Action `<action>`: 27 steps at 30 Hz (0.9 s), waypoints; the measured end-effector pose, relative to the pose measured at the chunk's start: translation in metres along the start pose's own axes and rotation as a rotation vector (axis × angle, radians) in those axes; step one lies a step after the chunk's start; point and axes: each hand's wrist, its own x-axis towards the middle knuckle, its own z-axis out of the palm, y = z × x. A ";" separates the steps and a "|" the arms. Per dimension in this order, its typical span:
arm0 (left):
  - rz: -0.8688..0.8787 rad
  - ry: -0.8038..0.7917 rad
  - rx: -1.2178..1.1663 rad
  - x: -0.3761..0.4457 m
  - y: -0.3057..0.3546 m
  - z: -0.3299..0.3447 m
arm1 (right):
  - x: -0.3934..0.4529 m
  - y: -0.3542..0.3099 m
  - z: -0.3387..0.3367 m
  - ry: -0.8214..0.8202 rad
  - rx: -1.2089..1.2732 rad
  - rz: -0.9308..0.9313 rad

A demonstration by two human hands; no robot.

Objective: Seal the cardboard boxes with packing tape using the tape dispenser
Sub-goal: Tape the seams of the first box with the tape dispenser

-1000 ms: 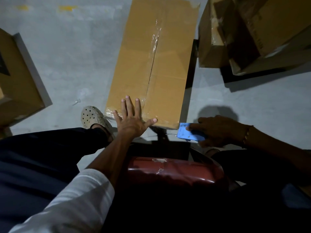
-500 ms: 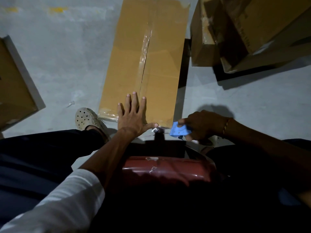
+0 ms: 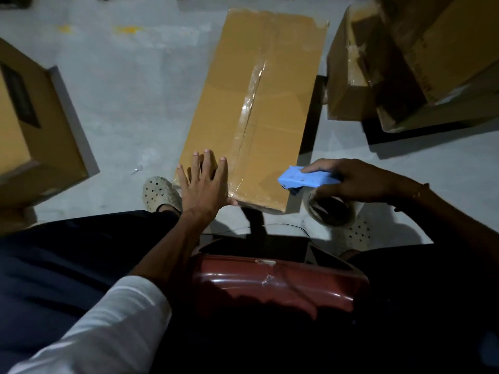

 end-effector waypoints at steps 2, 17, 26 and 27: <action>-0.100 0.061 -0.069 0.006 -0.016 0.001 | 0.015 -0.008 0.011 0.046 0.115 -0.054; -1.015 -0.094 -1.676 0.032 0.040 -0.007 | 0.087 -0.038 0.038 0.323 0.724 -0.002; -0.646 -0.722 -1.675 0.004 0.088 -0.008 | 0.116 -0.048 0.049 0.368 1.070 0.108; -0.627 -0.773 -1.660 0.001 0.090 -0.011 | 0.118 -0.047 0.048 0.367 1.057 0.112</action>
